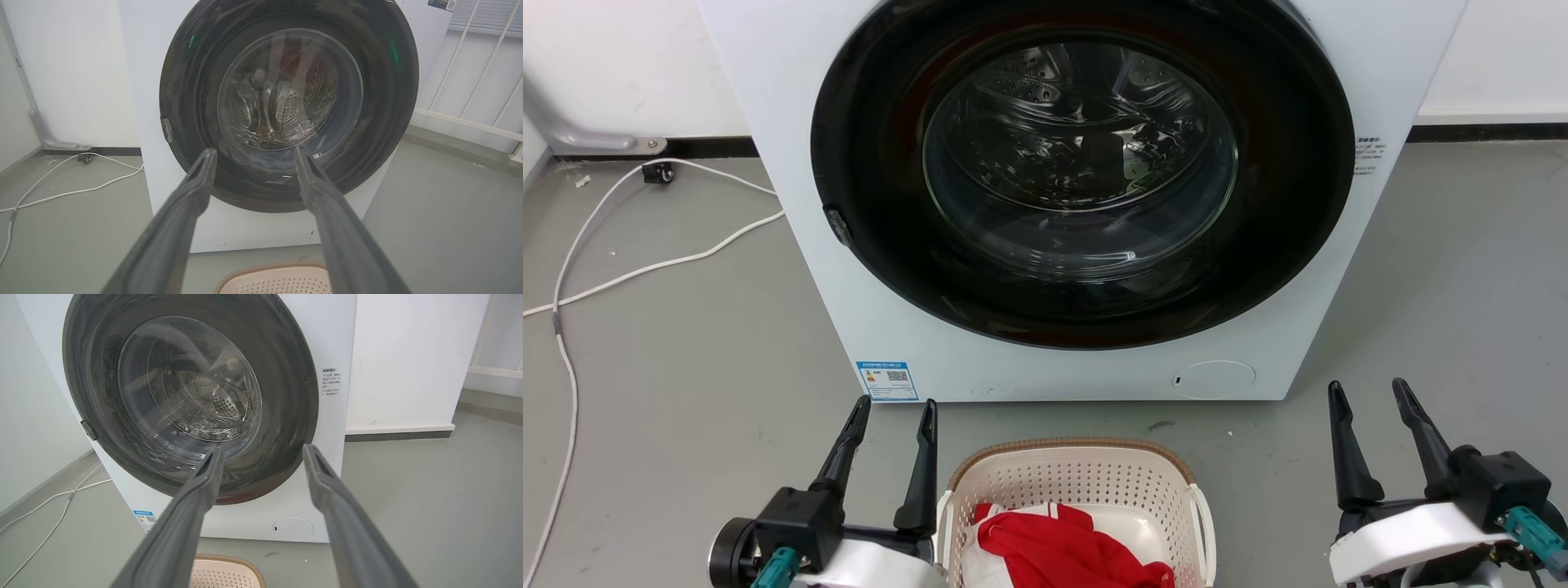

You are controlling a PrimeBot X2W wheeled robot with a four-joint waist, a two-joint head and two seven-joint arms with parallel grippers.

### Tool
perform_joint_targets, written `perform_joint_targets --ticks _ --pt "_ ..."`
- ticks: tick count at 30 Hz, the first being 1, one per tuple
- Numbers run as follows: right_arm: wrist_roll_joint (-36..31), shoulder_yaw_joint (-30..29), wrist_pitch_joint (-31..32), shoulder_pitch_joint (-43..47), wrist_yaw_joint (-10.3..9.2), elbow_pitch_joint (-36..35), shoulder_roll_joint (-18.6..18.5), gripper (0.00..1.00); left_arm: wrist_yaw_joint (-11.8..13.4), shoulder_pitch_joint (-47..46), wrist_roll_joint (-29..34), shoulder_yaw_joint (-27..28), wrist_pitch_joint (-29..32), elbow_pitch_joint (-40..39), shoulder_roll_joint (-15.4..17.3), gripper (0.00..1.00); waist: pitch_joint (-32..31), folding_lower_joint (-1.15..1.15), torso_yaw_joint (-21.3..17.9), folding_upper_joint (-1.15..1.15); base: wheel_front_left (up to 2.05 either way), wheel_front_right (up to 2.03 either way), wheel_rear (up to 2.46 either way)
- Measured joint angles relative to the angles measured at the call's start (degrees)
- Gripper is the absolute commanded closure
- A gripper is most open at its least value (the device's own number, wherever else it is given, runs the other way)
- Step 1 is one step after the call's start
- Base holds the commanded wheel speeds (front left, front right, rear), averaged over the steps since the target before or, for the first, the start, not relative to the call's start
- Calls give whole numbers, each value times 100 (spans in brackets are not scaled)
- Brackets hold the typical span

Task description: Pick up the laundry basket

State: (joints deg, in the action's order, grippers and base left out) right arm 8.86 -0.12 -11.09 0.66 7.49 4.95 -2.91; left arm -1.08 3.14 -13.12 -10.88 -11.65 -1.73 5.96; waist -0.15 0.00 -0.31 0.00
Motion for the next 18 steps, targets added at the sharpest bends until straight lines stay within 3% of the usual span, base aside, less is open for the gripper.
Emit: perform_joint_targets --ticks 10,18 --pt "-401 52 -158 54 1 15 0 0 135 58 339 -113 -136 181 52 0 -26 0 8 0 0 0 0" --pt "37 25 -264 69 1 181 0 0 2 118 280 136 -219 236 -143 0 -38 0 7 0 0 0 0"
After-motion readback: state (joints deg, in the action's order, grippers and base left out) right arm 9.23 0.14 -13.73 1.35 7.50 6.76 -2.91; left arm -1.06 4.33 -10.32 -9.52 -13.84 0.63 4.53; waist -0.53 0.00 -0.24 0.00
